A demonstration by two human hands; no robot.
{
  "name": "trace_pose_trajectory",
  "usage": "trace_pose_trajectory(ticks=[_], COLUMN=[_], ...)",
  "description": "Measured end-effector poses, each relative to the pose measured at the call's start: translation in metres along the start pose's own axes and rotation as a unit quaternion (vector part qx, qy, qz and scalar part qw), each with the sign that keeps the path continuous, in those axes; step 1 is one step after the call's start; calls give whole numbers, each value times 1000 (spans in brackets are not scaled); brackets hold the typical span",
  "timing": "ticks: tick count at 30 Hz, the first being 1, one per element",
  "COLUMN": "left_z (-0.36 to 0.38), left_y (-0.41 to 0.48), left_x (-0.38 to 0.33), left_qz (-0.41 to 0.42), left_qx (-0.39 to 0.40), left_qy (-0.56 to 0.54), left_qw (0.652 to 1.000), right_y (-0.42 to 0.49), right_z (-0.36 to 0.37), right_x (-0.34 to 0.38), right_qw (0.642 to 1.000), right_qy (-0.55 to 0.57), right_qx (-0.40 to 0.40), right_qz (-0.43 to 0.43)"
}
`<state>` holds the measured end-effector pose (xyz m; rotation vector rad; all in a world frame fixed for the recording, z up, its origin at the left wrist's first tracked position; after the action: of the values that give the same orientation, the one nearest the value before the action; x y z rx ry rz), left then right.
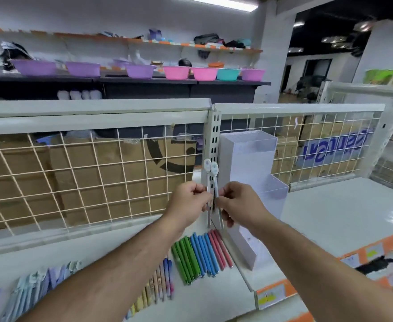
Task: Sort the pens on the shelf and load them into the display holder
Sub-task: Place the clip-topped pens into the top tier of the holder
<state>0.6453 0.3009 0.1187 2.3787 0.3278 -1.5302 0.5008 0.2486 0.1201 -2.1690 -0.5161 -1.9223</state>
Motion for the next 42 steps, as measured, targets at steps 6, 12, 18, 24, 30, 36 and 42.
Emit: trace_pose_trajectory(ticks=[6, 12, 18, 24, 30, 36, 42], left_z=[12, 23, 30, 35, 37, 44, 52], left_y=[44, 72, 99, 125, 147, 159, 166], left_x=[-21, -51, -99, -137, -160, -158, -156], left_qz=[12, 29, 56, 67, 75, 53, 52], left_qx=[-9, -42, -96, -197, -280, -309, -305], left_qy=[-10, -10, 9, 64, 139, 185, 220], left_qw=[1000, 999, 994, 976, 947, 931, 925], right_y=[38, 73, 111, 152, 183, 197, 201], right_z=[-16, -36, -68, -105, -124, -128, -129], right_x=[11, 31, 68, 95, 106, 114, 112], right_qw=[1000, 998, 992, 988, 984, 982, 983], right_qy=[8, 28, 28, 5, 1, 7, 8], right_qx=[3, 34, 71, 80, 98, 98, 96], right_qz=[-20, -52, -101, -129, -146, -162, -153])
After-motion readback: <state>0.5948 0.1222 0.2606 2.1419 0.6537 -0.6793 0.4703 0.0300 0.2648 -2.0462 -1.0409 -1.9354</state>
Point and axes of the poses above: each hand's wrist, its own y-axis towards the middle knuckle, its own z-axis out of the palm, x = y × z, the point moved 3 cm from there along y, towards the middle knuckle, and after that the axes turned 11 degrees about y, right-handed, at the moved point
